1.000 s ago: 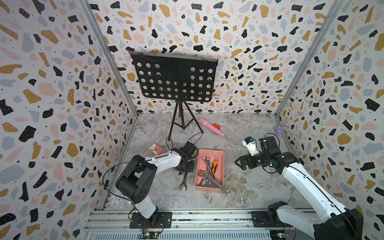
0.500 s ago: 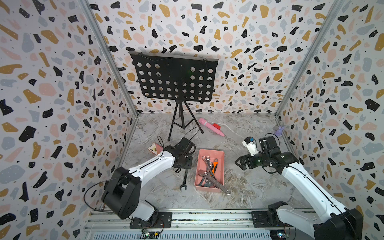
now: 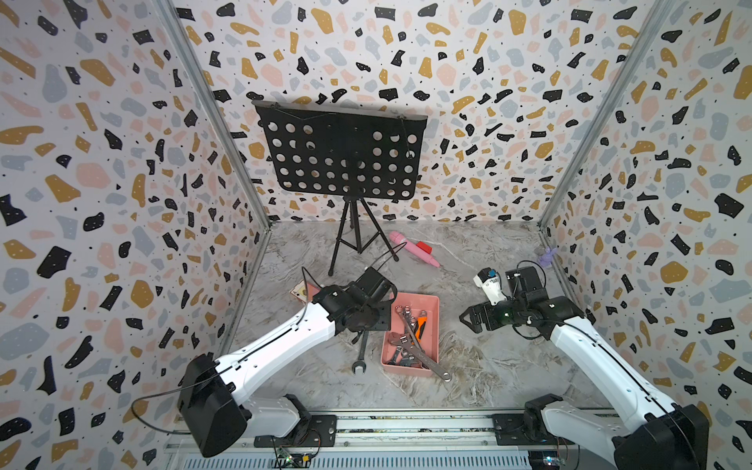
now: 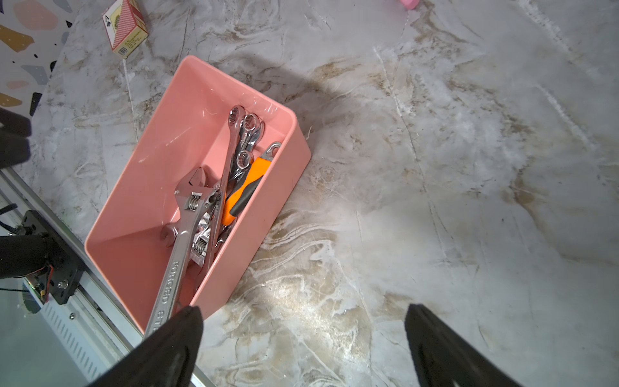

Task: Take out the wrench from the storage box
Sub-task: Place the wrench at the center of the board, then pick up the wrench from the storage box.

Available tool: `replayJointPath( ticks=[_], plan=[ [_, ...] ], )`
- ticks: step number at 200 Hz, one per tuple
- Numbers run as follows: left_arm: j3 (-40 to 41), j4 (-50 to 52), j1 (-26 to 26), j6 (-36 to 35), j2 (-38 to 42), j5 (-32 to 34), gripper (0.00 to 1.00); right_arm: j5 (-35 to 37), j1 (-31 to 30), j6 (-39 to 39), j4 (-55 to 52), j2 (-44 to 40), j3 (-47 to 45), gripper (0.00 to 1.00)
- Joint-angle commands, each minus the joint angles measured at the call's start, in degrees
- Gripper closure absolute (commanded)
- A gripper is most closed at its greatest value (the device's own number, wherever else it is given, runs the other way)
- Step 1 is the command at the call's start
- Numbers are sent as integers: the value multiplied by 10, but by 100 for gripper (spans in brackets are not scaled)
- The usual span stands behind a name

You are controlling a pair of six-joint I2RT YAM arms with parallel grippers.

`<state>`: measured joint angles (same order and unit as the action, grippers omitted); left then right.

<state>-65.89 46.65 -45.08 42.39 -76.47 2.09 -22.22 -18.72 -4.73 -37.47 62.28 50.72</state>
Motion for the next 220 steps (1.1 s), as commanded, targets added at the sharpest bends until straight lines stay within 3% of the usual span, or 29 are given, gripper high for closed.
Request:
replayJointPath(
  ticks=[1,67,105,147,178,220],
  plan=[
    [-30,8,-18,74,-15,21,43,0,-2,-2,0,-15,-4,0],
    [-34,3,-67,328,-80,30,49,-4,-2,-8,-2,-29,-17,0],
    [-64,3,-105,420,-138,28,48,-10,-2,-11,-2,-41,-31,0],
    [-60,2,-127,499,-185,10,48,-10,-2,-12,-4,-56,-44,0],
    [-94,1,-129,507,-227,0,49,-14,-2,-13,0,-59,-51,0],
    [-77,1,-133,542,-249,-39,52,-13,-2,-6,-1,-58,-52,0]
  ],
)
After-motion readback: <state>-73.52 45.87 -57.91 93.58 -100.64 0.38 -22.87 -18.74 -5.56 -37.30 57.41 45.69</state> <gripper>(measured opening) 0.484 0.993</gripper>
